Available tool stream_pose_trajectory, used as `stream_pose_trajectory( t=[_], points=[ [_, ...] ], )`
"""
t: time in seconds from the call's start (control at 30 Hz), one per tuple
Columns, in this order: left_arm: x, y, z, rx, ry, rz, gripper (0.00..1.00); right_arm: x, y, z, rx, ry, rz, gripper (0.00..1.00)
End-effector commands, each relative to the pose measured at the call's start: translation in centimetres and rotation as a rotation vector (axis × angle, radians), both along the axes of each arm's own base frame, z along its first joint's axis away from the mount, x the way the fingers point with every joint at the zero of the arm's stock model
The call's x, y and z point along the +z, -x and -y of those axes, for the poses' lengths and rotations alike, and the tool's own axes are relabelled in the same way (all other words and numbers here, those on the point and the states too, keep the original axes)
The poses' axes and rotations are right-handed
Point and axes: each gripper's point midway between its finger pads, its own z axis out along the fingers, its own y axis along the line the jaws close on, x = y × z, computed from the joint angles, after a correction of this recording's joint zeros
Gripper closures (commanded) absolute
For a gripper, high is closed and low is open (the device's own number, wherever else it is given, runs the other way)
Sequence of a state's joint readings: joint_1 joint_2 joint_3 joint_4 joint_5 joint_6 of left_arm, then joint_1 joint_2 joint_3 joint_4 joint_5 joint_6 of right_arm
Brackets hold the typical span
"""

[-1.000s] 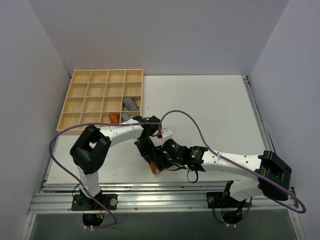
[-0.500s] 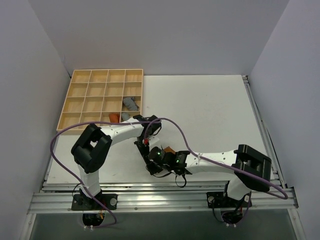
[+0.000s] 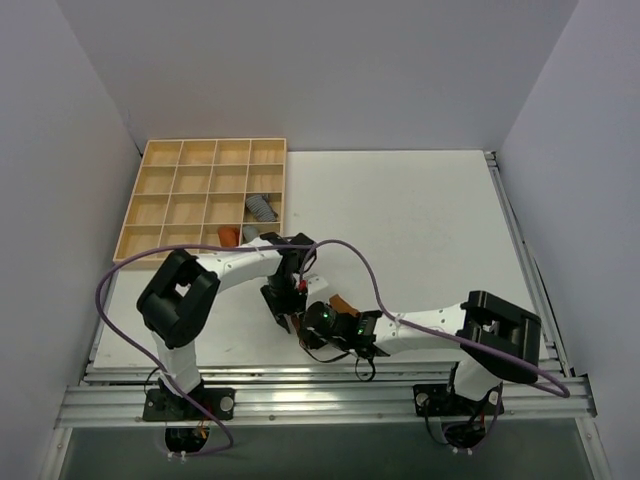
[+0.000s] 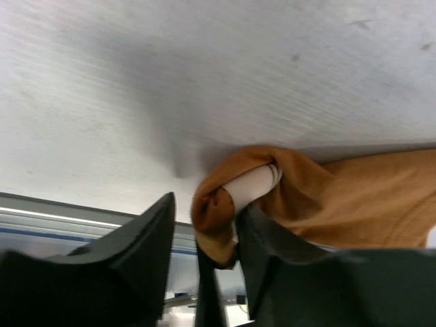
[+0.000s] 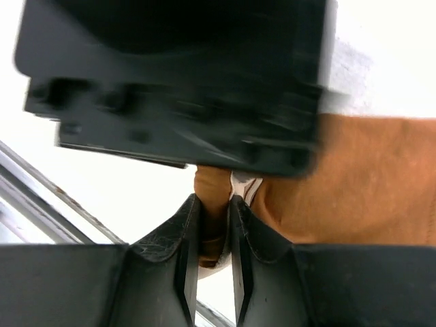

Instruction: Roll the underwear

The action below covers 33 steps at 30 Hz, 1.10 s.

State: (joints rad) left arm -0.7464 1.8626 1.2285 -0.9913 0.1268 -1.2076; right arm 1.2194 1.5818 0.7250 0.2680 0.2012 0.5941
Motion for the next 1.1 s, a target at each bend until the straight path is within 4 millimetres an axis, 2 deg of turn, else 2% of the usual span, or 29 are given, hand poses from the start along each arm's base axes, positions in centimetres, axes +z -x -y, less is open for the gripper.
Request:
stream_pose_trajectory(
  t=[0.0,0.03,0.1,0.13,0.23,0.27,0.33,0.4,0.53,0.7,0.9,1.07],
  points=[
    [1.3,-0.9,-2.0,0.04,-0.038,0.077,0.48,-3.5,2.0,3.0,-0.067,0.012,-0.128,1.0],
    [2.2,-1.6,-2.5,0.052,-0.034,0.111,0.45,-4.0,2.7,3.9,-0.064,-0.003,-0.155,1.0],
    [2.9,-2.0,-3.2,0.056,-0.032,0.137,0.37,-3.7,2.4,3.9,-0.094,-0.086,-0.177,1.0],
    [3.1,-2.0,-3.4,0.059,-0.03,0.143,0.35,-4.2,2.7,5.1,-0.1,-0.097,-0.198,1.0],
    [4.2,-2.2,-3.4,0.063,0.011,0.193,0.33,-3.3,2.0,5.3,-0.111,-0.225,-0.239,1.0],
    [4.2,-2.5,-3.1,0.064,0.031,0.216,0.32,-3.5,2.5,5.7,-0.101,-0.256,-0.267,1.0],
    [4.0,-2.5,-2.7,0.062,0.072,0.244,0.31,-3.4,1.5,6.6,-0.135,-0.282,-0.275,1.0],
    [4.2,-3.2,-1.3,0.06,0.149,0.286,0.3,-3.6,1.3,7.2,-0.147,-0.289,-0.292,1.0],
    [4.5,-4.0,0.5,0.013,0.258,0.36,0.3,-5.1,1.3,8.1,-0.162,-0.299,-0.346,1.0],
    [4.5,-4.2,2.7,-0.037,0.374,0.408,0.28,-5.7,1.5,8.0,-0.159,-0.322,-0.381,1.0],
    [4.3,-3.9,3.2,-0.046,0.406,0.413,0.27,-6.8,1.5,8.4,-0.177,-0.337,-0.424,1.0],
    [3.7,-3.3,3.4,-0.068,0.409,0.404,0.27,-6.8,1.5,8.5,-0.183,-0.399,-0.441,1.0]
  ],
)
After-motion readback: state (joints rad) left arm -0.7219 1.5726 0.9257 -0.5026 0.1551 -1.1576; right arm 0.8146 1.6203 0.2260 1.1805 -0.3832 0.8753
